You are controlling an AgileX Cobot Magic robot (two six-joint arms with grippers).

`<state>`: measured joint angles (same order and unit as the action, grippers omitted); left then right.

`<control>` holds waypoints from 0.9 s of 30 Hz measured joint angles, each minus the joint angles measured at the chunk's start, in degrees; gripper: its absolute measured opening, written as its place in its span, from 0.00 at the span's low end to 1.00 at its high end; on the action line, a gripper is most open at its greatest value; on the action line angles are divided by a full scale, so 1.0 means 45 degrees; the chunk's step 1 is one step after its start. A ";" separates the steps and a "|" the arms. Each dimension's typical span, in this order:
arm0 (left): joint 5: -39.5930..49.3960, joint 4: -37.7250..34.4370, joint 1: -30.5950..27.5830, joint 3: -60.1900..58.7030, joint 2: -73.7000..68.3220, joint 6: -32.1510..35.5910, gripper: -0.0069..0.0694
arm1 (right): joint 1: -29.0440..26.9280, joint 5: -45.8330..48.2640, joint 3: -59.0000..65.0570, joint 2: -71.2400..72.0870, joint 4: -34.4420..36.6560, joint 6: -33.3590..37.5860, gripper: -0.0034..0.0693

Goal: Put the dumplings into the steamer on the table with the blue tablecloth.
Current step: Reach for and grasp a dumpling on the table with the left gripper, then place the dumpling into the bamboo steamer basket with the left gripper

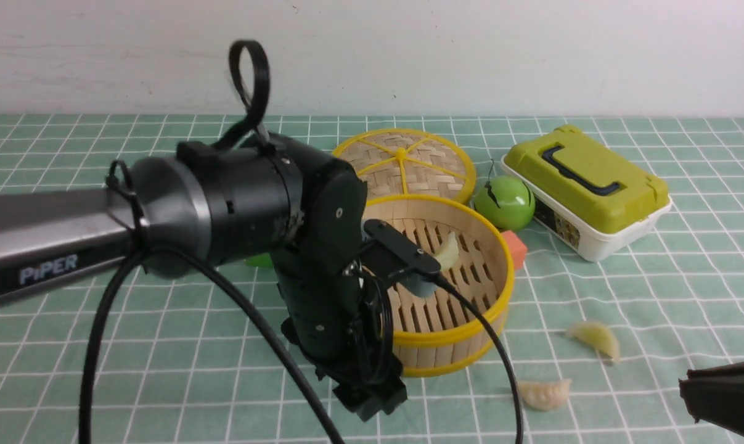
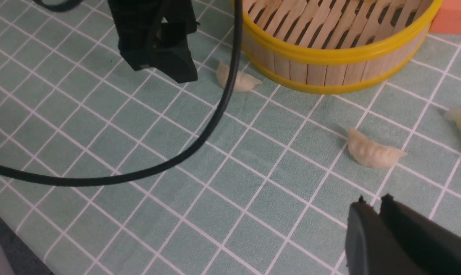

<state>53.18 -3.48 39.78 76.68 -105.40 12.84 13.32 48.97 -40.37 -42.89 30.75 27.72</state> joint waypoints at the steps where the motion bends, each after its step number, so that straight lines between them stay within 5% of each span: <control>1: -0.0137 0.0002 0.0000 -0.0012 -0.0118 0.0056 0.76 | 0.0000 -0.0013 0.0000 0.0000 0.0000 0.0000 0.12; 17: -0.2591 -0.0550 0.0000 -0.0038 -0.1495 0.1553 0.73 | 0.0000 0.0173 0.0000 0.0000 0.0000 0.0000 0.13; 22: -0.2676 -0.0681 0.0000 -0.0023 -0.1662 0.1588 0.59 | 0.0000 0.0173 0.0000 0.0000 0.0000 -0.0012 0.14; 27: -0.2009 -0.0651 0.0000 0.0046 -0.1897 0.1633 0.34 | 0.0000 0.0185 0.0000 0.0000 0.0000 -0.0011 0.15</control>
<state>44.14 -6.41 39.78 76.88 -113.93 20.19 13.32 49.80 -40.37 -42.89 30.75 27.66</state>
